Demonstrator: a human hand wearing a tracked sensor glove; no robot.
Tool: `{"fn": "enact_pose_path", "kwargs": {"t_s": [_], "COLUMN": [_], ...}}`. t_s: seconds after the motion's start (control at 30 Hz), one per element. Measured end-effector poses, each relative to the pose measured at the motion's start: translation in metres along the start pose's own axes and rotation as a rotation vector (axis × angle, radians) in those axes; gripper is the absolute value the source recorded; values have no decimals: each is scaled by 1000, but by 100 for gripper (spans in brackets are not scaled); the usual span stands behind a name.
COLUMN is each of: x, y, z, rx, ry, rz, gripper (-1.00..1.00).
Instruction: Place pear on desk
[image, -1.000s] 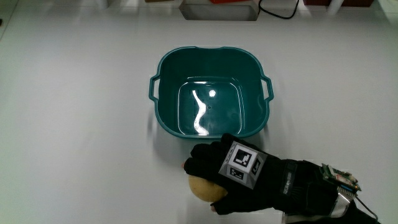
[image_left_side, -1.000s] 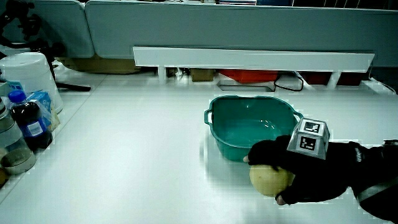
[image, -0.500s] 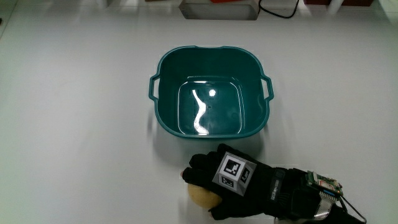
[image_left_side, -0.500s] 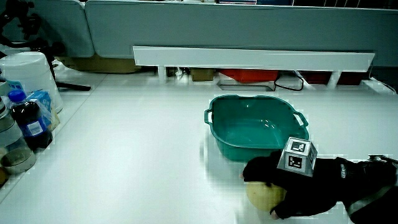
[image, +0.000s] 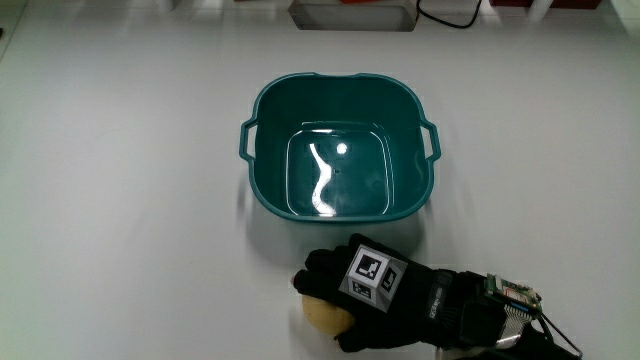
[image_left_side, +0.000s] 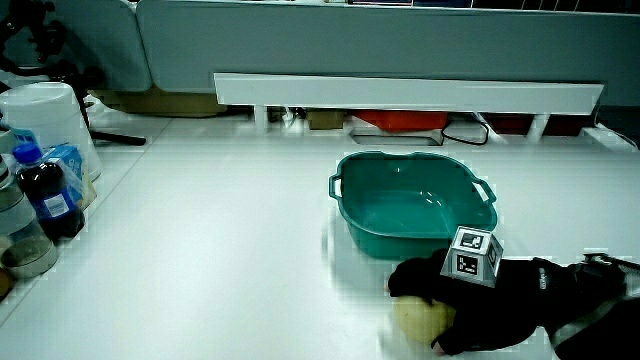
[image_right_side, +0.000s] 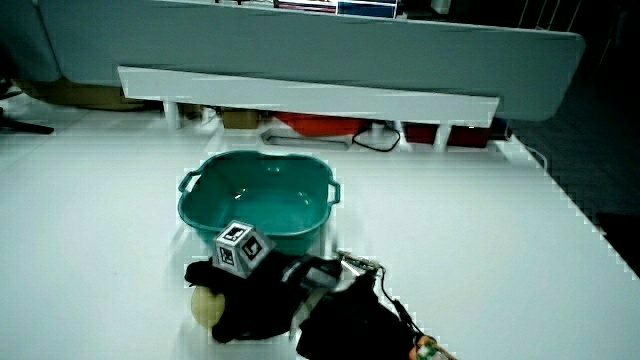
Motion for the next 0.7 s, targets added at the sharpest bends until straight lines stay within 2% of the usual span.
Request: {"fn": "enact_pose_path", "kwargs": {"t_s": [0.1, 0.13, 0.17, 0.2, 0.33, 0.63, 0.7], "x": [0, 0, 1, 0, 0, 1, 1], "y": [0, -1, 1, 0, 2, 2, 2], "z": [1, 1, -3, 1, 0, 0, -1], "rx": [0, 43, -3, 51, 28, 30, 30], "ry": [4, -21, 10, -26, -20, -28, -27], "rz": [-1, -7, -1, -9, -18, -20, -19], "gripper": [0, 0, 0, 0, 0, 0, -7]}}
